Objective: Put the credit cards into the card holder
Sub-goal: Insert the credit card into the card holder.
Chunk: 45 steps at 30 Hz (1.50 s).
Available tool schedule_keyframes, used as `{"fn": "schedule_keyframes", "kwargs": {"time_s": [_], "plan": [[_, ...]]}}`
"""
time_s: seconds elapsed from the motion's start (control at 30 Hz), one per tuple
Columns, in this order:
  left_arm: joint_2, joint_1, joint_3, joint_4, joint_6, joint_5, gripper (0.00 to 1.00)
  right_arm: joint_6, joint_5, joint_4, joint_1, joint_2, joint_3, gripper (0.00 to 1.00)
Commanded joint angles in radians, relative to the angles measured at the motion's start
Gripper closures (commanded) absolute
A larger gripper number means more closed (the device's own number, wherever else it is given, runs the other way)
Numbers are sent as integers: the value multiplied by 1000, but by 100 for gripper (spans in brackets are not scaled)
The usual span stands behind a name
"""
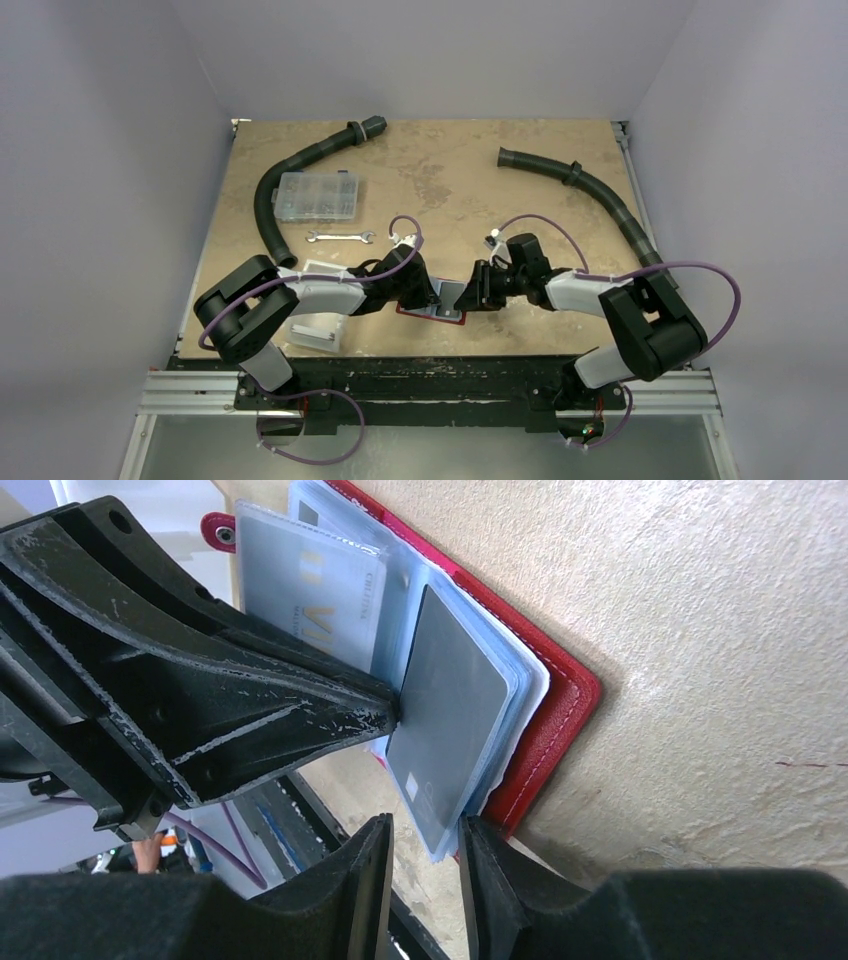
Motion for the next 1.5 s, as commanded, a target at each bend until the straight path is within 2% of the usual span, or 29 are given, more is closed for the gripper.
{"fn": "schedule_keyframes", "kwargs": {"time_s": [0.0,0.37,0.6,1.1,1.27,1.47], "plan": [[-23,4,-23,-13,13,-24,100,12,-9,37,13,-16,12,63],[-27,4,-13,-10,21,-12,100,-7,21,-33,41,-60,54,63],[-68,3,36,-65,44,-10,100,-7,14,-16,57,-28,86,63],[-193,13,33,-135,47,-24,85,-11,4,-26,84,24,163,58],[-281,43,2,-202,66,-36,73,-14,4,-32,91,45,191,57],[-241,107,-26,-90,83,99,68,-10,11,-23,93,68,196,56]]}}
